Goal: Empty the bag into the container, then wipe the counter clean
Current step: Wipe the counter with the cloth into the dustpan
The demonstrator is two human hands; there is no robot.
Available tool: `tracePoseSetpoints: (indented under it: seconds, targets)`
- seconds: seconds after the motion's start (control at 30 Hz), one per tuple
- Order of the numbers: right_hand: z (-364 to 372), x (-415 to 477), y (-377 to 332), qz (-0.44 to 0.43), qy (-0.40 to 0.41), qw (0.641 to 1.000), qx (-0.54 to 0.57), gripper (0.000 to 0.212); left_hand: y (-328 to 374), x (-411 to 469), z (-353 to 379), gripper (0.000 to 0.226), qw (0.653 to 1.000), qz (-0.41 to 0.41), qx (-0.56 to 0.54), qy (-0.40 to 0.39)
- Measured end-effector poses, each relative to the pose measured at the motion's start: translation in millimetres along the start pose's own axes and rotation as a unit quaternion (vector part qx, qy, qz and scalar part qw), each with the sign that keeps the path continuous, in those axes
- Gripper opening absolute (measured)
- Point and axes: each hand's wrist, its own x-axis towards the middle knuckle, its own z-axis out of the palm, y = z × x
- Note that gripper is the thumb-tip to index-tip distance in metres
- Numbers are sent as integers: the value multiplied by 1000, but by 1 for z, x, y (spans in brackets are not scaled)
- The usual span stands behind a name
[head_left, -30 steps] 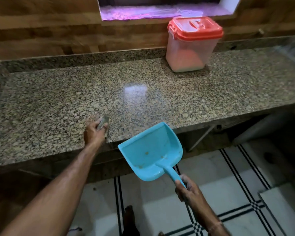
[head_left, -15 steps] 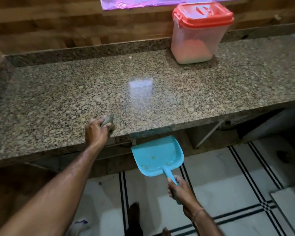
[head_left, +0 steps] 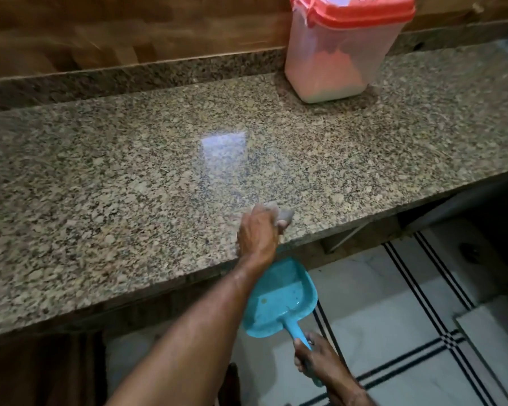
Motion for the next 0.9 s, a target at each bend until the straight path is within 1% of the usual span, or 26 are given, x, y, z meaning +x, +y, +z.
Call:
tracePoseSetpoints:
  seconds: [0.03,0.07,0.1,0.17,0.23,0.27,0.33,0.4,0.43,0.5,0.53,0.63,0.73,0.77,0.83,0.87,0.9]
  targets:
    - [-2,-1,-3,6,2,1000,10,23,4,10,3,32,999,0,-26,-21]
    - [-4,-3,-7,8,5,1000,20,19,5,18,-3,39,999,2,-51,-14]
    - [-8,-5,-10,10,7,999,31,15,-2,26,-12,42,999,-1,-53,8]
    - [-15,-5,-18,11,18,999,47,12,-27,37,-42,38,997,-42,-7,61]
    - [-24,-3,-24,0,31,998,49,10,-60,43,-73,31,987,-121,39,103]
    - [-29,-2,-26,-3,35,998,52,7,-72,44,-83,31,979,-145,68,122]
    - [-38,3,-28,2,42,997,61,5,-75,38,-81,29,971,-156,104,151]
    - [-49,9,-27,11,42,997,64,8,-58,24,-51,33,980,-112,102,129]
    - [-53,12,-26,13,40,997,66,8,-45,17,-30,33,987,-69,103,105]
    - [-62,22,-23,13,35,997,67,4,-8,6,13,26,992,2,111,51]
    - [-65,25,-23,13,34,997,65,3,12,6,31,25,994,6,107,39]
    - [-79,41,-20,5,21,998,66,4,74,18,76,28,997,-23,68,0]
    - [-98,52,-24,-2,0,998,70,5,110,37,106,27,998,-17,0,-66]
    - [-107,53,-25,-2,-5,998,69,4,110,42,103,31,997,-18,-35,-72]
    - [-131,54,-27,-6,-19,998,66,4,100,49,79,45,994,-49,-92,-34]
    - [-145,55,-28,-12,-29,997,66,8,88,53,61,48,994,-76,-83,5]
    - [-161,59,-30,-17,-41,997,65,13,74,56,45,48,992,-108,-43,48]
